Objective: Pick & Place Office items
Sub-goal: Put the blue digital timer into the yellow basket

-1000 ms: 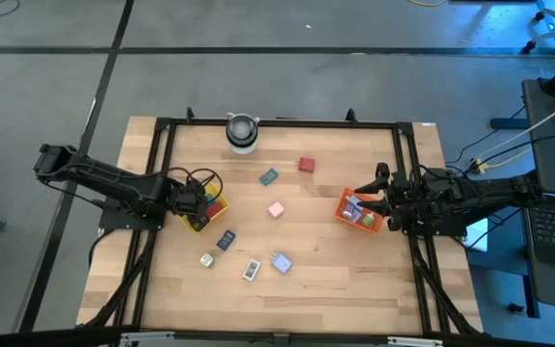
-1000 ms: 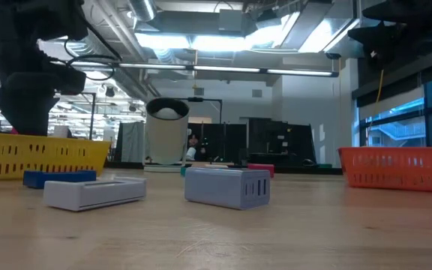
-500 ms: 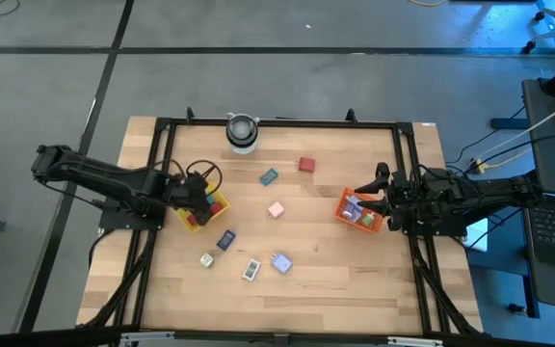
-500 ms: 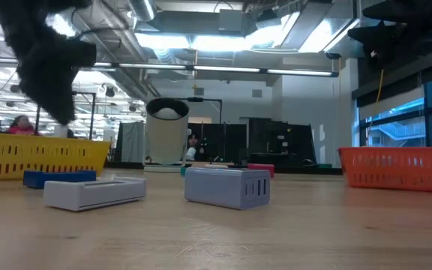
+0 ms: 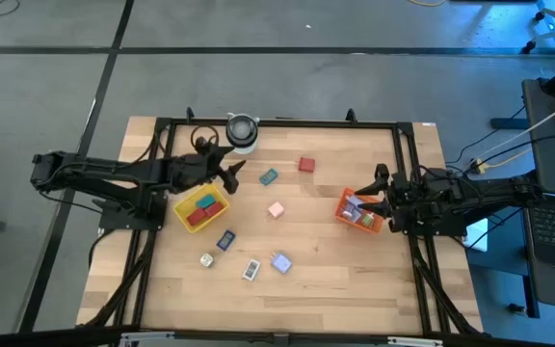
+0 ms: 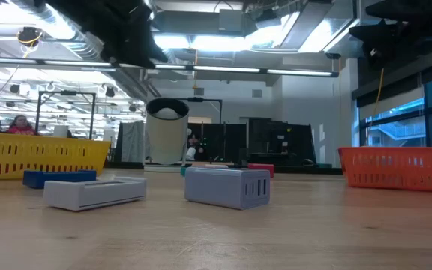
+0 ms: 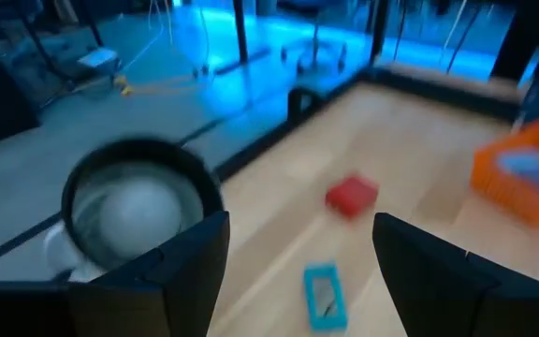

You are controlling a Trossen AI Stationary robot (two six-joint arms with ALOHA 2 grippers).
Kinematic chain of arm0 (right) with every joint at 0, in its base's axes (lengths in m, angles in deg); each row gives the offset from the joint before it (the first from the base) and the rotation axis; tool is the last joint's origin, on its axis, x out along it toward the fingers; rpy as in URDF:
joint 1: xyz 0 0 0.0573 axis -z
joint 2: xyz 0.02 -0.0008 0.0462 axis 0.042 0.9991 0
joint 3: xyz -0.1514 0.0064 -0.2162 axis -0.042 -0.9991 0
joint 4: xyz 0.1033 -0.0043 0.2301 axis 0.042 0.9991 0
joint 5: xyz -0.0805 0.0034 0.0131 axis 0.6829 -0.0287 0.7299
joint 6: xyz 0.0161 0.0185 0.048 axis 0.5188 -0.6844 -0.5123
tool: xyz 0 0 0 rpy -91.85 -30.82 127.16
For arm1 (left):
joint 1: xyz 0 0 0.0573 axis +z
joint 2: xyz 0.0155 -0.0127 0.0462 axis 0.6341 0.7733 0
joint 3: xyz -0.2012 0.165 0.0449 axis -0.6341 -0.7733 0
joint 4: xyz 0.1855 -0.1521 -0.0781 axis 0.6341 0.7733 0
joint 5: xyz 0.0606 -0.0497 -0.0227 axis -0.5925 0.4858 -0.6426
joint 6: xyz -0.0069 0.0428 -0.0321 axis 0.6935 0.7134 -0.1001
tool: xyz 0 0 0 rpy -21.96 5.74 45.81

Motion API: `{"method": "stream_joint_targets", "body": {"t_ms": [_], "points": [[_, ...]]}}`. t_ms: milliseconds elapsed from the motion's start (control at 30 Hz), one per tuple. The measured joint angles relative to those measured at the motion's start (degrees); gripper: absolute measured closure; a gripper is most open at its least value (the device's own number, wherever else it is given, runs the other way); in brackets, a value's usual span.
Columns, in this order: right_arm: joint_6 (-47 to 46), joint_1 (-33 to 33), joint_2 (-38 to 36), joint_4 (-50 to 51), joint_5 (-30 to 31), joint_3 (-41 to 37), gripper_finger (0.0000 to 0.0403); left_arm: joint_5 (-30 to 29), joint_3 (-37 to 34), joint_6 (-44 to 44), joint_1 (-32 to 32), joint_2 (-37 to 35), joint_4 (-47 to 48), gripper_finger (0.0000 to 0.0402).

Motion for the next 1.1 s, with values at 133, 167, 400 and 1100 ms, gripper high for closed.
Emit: {"method": "stream_joint_targets", "body": {"t_ms": [133, 167, 400, 1100], "points": [[-1.02, 0.02, 0.00, 0.00, -2.31, 0.00, 0.0215, 6.90, 0.00, -3.10, 5.42, 0.20, -1.06, 0.0141], [-1.01, 0.01, -0.02, -0.01, -2.59, 0.00, 0.0215, 8.54, 0.00, -3.98, 6.80, 0.57, -0.95, 0.0141], [-0.50, 0.01, 0.00, 0.00, -2.68, 0.00, 0.0215, 19.76, -0.02, -5.44, 11.09, 5.56, -5.25, 0.0141], [0.78, 0.00, 0.00, 2.17, -2.68, 0.00, 0.0215, 28.83, 24.32, 2.36, 15.80, 36.51, 19.23, 0.0142]]}}
